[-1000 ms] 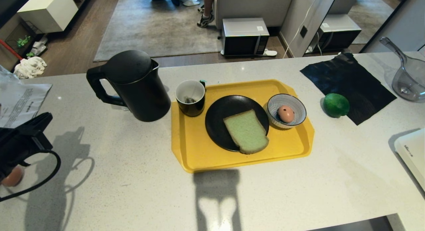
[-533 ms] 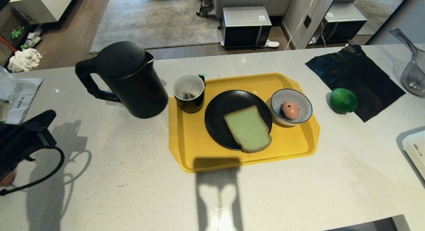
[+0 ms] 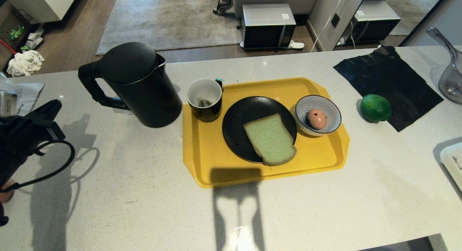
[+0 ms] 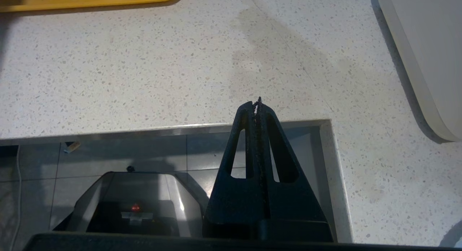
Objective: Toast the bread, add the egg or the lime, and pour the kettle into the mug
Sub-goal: Pick up the kettle
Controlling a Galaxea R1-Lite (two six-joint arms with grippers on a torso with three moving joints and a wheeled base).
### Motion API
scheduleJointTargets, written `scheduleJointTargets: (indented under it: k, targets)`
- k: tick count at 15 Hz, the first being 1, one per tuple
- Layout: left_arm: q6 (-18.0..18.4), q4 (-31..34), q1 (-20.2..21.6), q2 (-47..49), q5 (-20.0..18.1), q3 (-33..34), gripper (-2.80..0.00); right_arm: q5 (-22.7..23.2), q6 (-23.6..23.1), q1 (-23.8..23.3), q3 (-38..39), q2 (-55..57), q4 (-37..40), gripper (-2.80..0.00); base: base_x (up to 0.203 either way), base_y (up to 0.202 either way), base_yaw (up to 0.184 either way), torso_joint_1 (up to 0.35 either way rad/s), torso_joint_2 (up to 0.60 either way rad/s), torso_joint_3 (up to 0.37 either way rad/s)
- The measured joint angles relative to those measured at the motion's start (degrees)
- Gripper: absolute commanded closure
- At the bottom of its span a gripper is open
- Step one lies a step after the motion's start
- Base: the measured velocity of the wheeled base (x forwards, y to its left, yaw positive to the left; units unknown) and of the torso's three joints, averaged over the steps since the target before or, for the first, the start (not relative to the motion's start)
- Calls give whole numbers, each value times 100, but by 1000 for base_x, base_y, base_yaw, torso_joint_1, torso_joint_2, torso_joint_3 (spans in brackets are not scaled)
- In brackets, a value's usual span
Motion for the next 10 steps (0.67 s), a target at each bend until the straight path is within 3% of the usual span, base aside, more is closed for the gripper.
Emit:
scheduleJointTargets:
  k: [10]
  targets:
    - [-377, -18, -217, 456, 74, -473, 0, -6, 1, 0, 0, 0, 0, 0, 0, 0, 0, 0, 0, 0]
